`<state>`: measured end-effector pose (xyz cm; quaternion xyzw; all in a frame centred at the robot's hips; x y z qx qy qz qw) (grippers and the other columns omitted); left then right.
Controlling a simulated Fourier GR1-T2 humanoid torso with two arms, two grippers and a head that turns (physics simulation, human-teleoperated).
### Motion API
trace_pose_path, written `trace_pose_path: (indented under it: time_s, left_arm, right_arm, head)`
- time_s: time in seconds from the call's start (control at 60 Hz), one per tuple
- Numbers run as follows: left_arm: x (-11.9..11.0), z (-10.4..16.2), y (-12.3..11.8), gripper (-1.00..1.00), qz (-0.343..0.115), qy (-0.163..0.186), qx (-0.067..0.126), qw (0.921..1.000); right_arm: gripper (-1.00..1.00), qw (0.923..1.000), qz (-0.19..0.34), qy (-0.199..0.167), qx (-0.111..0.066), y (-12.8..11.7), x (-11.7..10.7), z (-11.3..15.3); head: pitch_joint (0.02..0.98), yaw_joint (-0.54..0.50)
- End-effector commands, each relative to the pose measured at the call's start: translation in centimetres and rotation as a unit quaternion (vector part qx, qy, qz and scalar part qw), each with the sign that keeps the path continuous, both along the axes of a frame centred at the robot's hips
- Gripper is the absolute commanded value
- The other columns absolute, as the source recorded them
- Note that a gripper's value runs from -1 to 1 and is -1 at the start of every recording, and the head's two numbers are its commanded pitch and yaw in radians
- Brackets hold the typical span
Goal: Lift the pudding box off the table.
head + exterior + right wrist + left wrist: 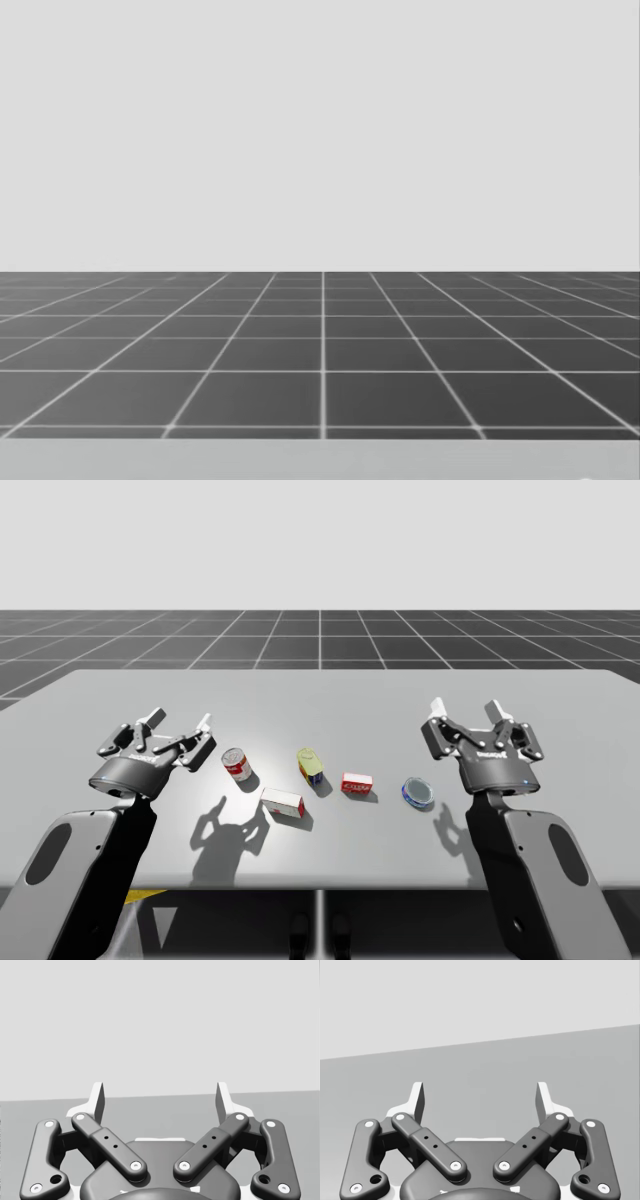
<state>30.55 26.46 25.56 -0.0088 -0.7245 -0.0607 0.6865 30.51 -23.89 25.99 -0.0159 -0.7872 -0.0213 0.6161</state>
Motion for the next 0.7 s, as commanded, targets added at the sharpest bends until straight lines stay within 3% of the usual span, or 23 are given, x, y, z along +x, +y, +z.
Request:
trace_pose_path:
  time_s: [0.017, 0.133, 0.233, 0.7]
  left_arm:
    - [-0.05, 0.02, -0.01, -1.00, 0.000, 0.000, 0.000, 1.0000]
    - [-0.08, 0.03, -0.03, -1.00, 0.000, -0.001, 0.000, 1.0000]
    - [-0.11, 0.02, -0.03, -1.00, 0.000, -0.001, 0.000, 1.0000]
    - [-0.03, 0.08, -0.13, -1.00, -0.003, -0.002, 0.002, 1.0000]
  right_arm:
    - [-1.00, 0.9998, -0.004, -0.006, 0.021, -0.02, -0.32, -0.10]
    - [-1.00, 0.9990, 0.036, 0.003, 0.025, -0.33, -0.24, 0.21]
    - [-1.00, 0.9991, 0.033, 0.007, 0.025, -0.34, -0.21, 0.13]
    - [-1.00, 0.9991, 0.033, 0.012, 0.022, -0.34, -0.04, 0.13]
  head:
    - [0.078, 0.01]
    - [0.104, 0.00]
    - [0.175, 0.00]
    - [0.667, 0.06]
